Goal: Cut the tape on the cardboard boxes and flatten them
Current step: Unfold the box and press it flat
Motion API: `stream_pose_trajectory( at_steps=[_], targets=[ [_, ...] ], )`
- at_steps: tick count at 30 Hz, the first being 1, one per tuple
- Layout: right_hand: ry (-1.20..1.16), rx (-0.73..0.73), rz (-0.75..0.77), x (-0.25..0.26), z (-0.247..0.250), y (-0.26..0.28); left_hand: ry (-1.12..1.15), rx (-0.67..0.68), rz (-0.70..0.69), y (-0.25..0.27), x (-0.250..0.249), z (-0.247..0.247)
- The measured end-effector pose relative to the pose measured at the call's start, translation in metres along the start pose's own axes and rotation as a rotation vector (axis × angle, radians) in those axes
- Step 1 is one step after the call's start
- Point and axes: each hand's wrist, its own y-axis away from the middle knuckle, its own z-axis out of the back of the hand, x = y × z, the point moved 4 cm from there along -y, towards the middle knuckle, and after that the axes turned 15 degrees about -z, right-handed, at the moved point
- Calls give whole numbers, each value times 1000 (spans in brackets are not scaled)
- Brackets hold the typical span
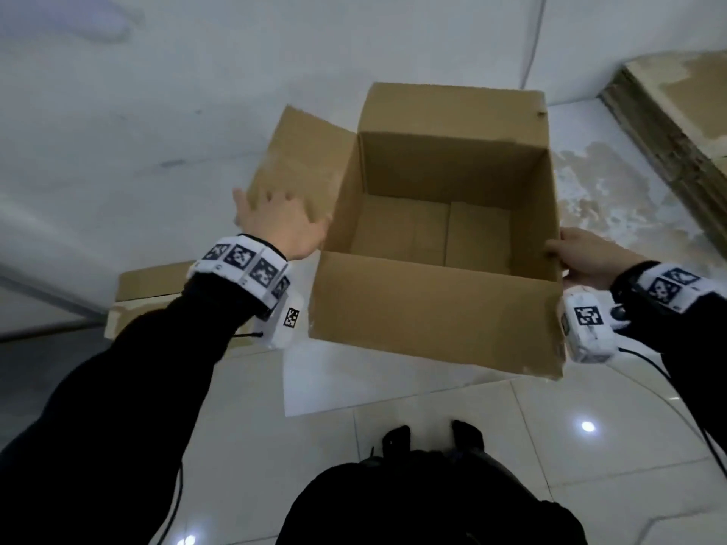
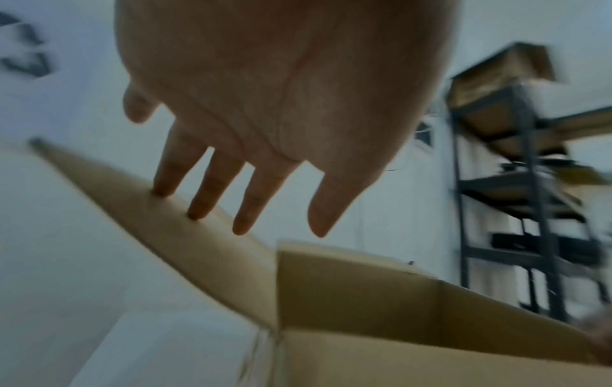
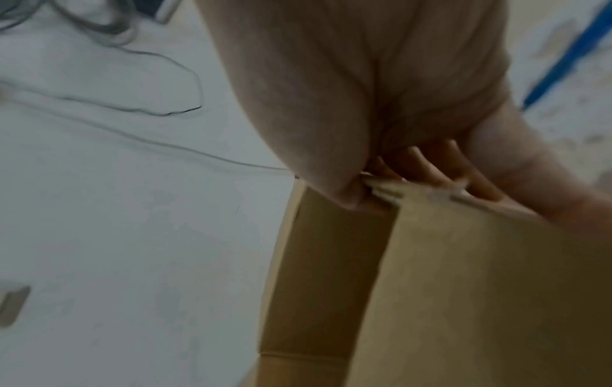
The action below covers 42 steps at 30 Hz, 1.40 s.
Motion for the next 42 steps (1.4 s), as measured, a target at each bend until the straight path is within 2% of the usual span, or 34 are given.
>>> stream_pose_trajectory(
  at_steps=[3,5,7,10,12,14,17,20,22,24,26,29,31,34,36,38,40,42],
  targets=[
    [-82,-66,62,-2,4,17,347,159,-95,-20,7,-30],
    [-137,-157,137,1,8,31,412,129,-147,-34,4,-24],
    [-195,-311,228,4,13,40,453,-20,-199,-48,-7,5],
    [-246,-506,380,7,4,46,566,-366,-370,-55,-46,71],
    [-299,-538,425,-1,-25,44,589,-575,-525,-54,-86,107],
    [-300,-515,392,-18,-69,35,598,-646,-577,-56,-124,124],
    [-216,-513,408,-39,-121,32,591,-511,-496,-67,-158,122],
    [-144,-534,511,-49,-128,46,459,-328,-423,-78,-167,109],
    [-205,-444,553,-58,-119,56,288,-234,-384,-83,-162,101],
    [-294,-420,560,-71,-98,58,152,-147,-366,-84,-156,94],
    [-368,-408,471,-79,-69,55,130,-87,-356,-81,-149,92],
    [-436,-200,354,-78,-36,47,151,2,-346,-77,-139,91],
    [-457,-64,326,-76,-22,45,170,41,-321,-74,-131,89],
    [-430,7,345,-66,-6,28,202,66,-283,-67,-126,83],
    [-363,106,352,-49,2,18,220,59,-256,-64,-129,81],
    [-444,162,347,-29,18,9,260,60,-225,-61,-131,80],
    [-587,158,449,-1,44,12,304,59,-189,-57,-131,80],
    [-672,160,630,30,69,26,347,63,-159,-49,-134,79]
  ],
)
